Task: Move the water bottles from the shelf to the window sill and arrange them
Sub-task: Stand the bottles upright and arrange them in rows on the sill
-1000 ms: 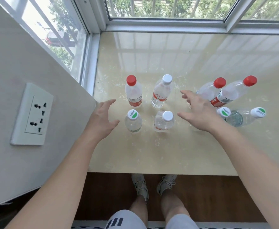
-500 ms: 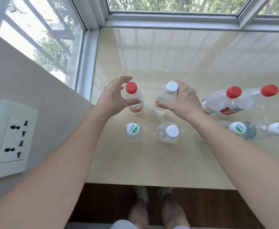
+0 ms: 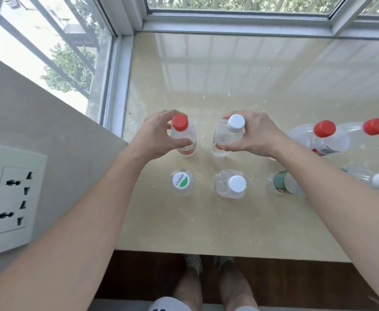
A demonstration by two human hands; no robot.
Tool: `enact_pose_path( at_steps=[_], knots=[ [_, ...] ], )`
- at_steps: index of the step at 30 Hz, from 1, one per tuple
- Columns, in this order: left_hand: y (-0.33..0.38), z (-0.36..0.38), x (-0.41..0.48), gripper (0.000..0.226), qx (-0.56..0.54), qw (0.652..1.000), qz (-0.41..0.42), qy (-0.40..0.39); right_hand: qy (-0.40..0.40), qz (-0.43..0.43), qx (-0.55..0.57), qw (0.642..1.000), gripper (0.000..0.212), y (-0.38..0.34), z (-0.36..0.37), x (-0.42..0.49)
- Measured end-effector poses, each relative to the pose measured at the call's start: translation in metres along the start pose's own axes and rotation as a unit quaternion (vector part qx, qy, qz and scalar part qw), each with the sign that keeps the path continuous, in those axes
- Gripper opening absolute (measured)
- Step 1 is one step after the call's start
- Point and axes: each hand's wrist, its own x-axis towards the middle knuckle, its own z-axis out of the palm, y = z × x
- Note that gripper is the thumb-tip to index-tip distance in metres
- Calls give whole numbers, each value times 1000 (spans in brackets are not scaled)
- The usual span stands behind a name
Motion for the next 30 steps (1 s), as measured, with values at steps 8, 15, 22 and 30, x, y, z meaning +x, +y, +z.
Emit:
enact_pose_path(
  at_steps=[8,15,22,30],
  knots=[
    [5,-2,5,61,17,1000,15,-11,0,3,15,1000,69,6,5,-2],
    [5,-4,5,49,6,1000,17,3,23,-15,31,999,60,8,12,-6],
    [3,-5,2,51,-14,999,15,-24,20,-7,43,999,71,11,14,-5],
    [9,-12,-4,65,-15,1000,12,-22,1,-14,27,1000,111,12,0,-19]
  ],
)
